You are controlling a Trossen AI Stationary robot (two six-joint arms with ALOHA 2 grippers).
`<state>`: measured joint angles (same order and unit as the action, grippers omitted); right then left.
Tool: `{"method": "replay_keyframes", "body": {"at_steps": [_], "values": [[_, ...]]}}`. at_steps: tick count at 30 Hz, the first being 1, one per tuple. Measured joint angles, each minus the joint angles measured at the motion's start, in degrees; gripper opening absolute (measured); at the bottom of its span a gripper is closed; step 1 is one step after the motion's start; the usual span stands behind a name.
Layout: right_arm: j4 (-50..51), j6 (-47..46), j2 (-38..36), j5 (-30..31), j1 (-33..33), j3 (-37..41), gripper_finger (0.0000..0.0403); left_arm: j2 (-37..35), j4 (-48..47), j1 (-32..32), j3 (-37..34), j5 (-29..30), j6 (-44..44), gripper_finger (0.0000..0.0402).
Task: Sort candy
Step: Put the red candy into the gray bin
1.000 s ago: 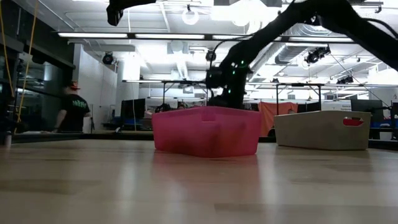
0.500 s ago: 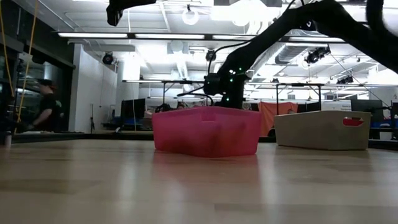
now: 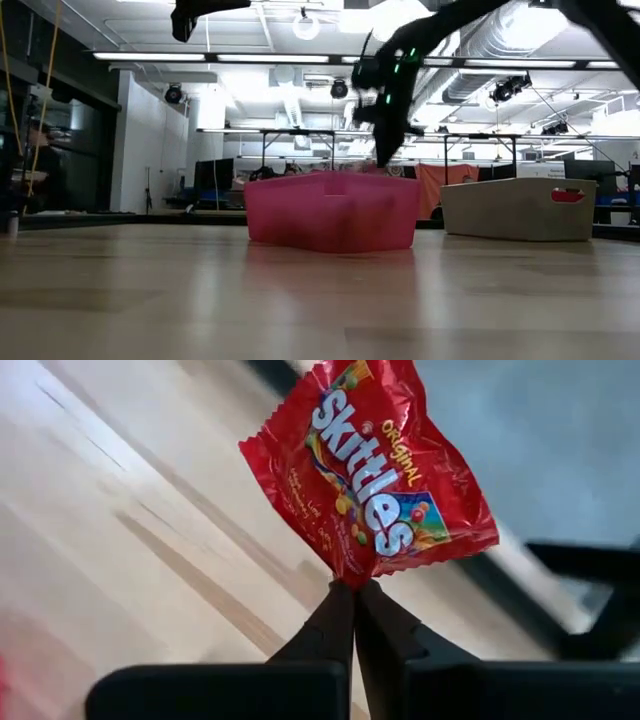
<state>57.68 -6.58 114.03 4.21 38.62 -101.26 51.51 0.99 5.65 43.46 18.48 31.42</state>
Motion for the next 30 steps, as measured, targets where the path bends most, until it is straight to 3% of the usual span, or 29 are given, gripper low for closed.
{"method": "replay_keyframes", "body": {"at_steps": [11, 17, 30], "values": [[0.8, -2.3, -16.2, 0.4, -4.4, 0.0, 0.0, 0.0, 0.0, 0.0, 0.0, 0.2, -0.1, 0.02], [5.1, -3.4, -22.4, 5.1, -8.1, 1.3, 0.0, 0.0, -0.2, 0.0, 0.0, 0.2, -0.1, 0.02], [-2.7, -26.7, -55.0, 4.8, -16.8, 40.8, 0.0, 0.0, -0.3, 0.0, 0.0, 0.2, -0.6, 0.02]]}}
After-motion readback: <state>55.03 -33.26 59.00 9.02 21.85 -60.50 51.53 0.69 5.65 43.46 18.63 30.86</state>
